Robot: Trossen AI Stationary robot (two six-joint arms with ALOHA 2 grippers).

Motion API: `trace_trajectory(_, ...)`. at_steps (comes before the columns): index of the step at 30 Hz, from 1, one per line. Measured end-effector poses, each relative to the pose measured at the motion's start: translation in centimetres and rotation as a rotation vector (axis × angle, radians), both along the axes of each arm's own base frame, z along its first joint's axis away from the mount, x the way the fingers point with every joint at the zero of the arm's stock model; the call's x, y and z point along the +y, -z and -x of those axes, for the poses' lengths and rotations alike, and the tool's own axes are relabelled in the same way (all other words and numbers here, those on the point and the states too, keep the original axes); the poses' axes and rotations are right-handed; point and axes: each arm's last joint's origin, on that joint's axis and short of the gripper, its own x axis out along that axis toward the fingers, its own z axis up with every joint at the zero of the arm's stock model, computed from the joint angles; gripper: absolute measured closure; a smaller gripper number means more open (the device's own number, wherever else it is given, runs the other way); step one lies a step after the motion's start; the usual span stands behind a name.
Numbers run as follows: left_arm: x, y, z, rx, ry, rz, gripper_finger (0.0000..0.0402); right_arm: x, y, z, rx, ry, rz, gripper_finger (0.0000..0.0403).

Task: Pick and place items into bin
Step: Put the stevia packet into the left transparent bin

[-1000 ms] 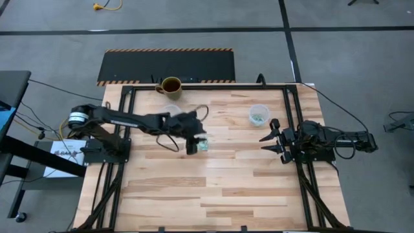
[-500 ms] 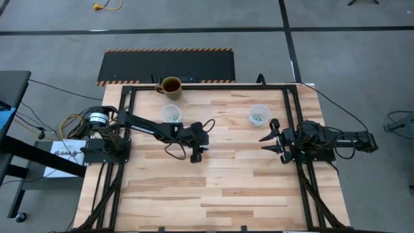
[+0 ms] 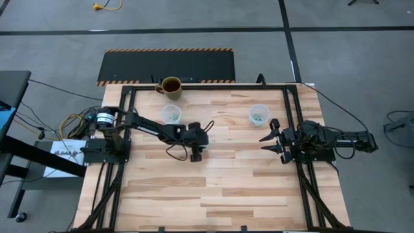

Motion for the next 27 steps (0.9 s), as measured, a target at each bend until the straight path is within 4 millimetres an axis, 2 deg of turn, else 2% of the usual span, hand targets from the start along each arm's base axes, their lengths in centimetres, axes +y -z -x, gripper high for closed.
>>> trace_trajectory(6,0.1,0.8,-0.2,0.017,-0.015,-0.01,0.0267,0.0,0.0,0.0,0.0,-0.001,0.0,0.0269)
trace_trajectory(11,0.0,0.8,-0.2,0.012,-0.022,-0.003,0.0285,0.0,0.0,0.0,0.0,-0.001,0.0,0.027)
trace_trajectory(16,-0.2,0.5,-0.6,0.013,-0.012,-0.005,0.0321,0.0,0.0,0.0,0.0,-0.001,0.0,0.0268)
trace_trajectory(23,-0.7,-0.2,-1.2,-0.011,0.033,-0.029,0.0393,0.0,0.0,0.0,0.0,-0.001,0.0,0.027)
trace_trajectory(27,-1.2,-0.8,-1.7,-0.032,0.058,-0.04,0.0396,0.0,0.0,0.0,0.0,-0.001,0.0,0.0268)
